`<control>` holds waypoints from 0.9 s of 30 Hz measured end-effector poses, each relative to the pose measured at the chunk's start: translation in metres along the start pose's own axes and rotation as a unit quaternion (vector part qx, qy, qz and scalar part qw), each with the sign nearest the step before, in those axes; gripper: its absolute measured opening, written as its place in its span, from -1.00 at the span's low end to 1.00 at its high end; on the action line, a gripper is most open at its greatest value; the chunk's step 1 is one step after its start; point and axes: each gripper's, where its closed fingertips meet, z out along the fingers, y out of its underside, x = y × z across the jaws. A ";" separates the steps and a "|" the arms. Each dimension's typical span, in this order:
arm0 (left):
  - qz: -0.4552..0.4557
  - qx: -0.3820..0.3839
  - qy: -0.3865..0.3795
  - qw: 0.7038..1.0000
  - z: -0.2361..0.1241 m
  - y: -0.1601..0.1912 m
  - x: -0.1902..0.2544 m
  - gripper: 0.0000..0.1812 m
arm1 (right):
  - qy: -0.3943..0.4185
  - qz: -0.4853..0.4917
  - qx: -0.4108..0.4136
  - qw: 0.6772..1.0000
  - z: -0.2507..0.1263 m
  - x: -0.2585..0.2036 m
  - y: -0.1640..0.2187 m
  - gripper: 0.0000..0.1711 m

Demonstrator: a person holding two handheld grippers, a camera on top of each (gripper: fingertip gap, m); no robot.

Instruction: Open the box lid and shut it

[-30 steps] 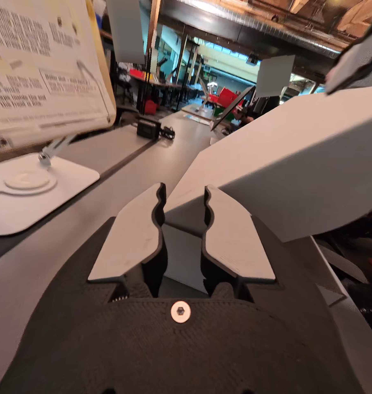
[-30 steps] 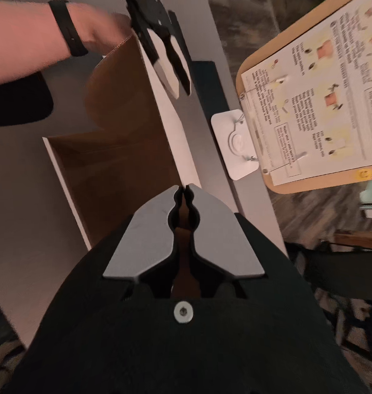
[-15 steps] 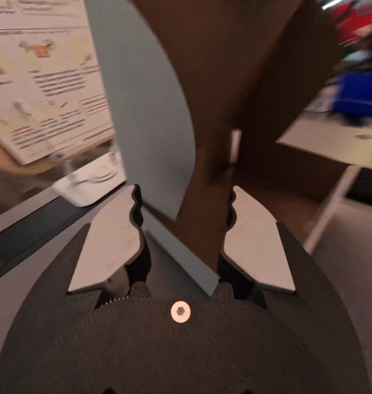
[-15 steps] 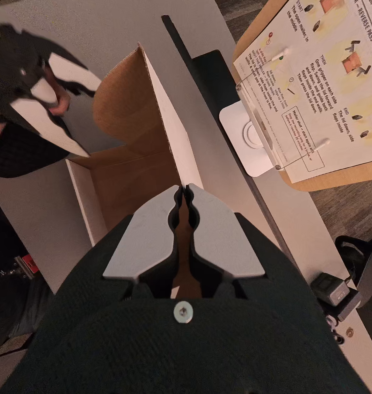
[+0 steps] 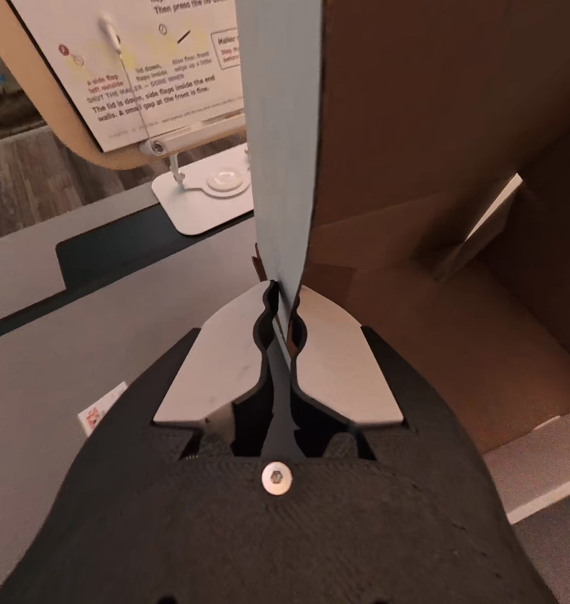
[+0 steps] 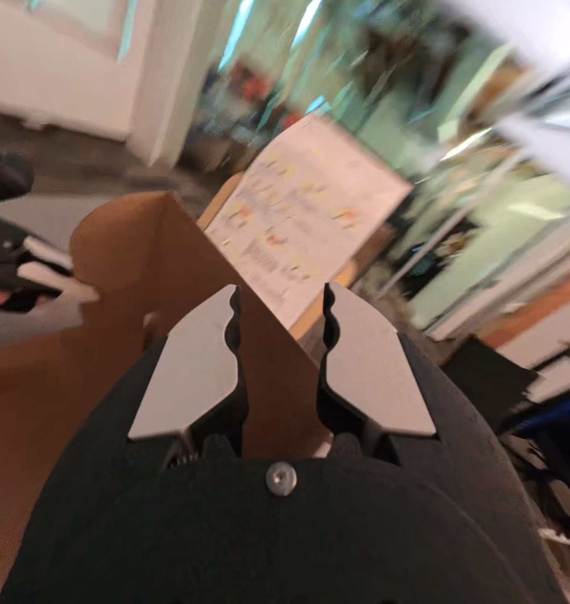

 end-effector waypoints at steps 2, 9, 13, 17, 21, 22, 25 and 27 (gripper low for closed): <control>-0.007 -0.030 -0.018 0.999 -0.002 0.001 -0.005 -0.96 | 0.077 0.043 0.094 0.992 -0.065 0.005 0.012 -0.47; -0.034 -0.116 -0.047 0.991 -0.013 0.000 -0.009 -0.97 | 0.050 0.244 -0.043 0.968 -0.054 -0.034 0.170 -0.23; -0.033 -0.147 -0.068 0.986 -0.022 0.008 -0.012 -0.98 | 0.057 0.253 -0.118 0.959 -0.027 -0.041 0.209 -0.45; -0.056 -0.146 -0.064 0.986 -0.022 0.009 -0.014 -0.98 | 0.045 0.238 -0.167 0.956 -0.015 -0.042 0.222 -0.97; -0.058 -0.149 -0.061 0.985 -0.018 0.006 -0.009 -0.97 | 0.008 0.278 -0.200 0.940 -0.009 -0.048 0.216 -0.97; -0.054 -0.150 -0.061 0.985 -0.017 0.005 -0.007 -0.96 | 0.007 0.276 -0.211 0.938 -0.009 -0.049 0.216 -0.97; -0.037 -0.154 -0.065 0.985 -0.015 0.005 -0.002 -0.94 | 0.001 0.281 -0.219 0.935 -0.009 -0.052 0.215 -0.97; -0.031 -0.155 -0.067 0.985 -0.015 0.005 0.000 -0.94 | -0.003 0.290 -0.216 0.932 -0.010 -0.055 0.217 -0.97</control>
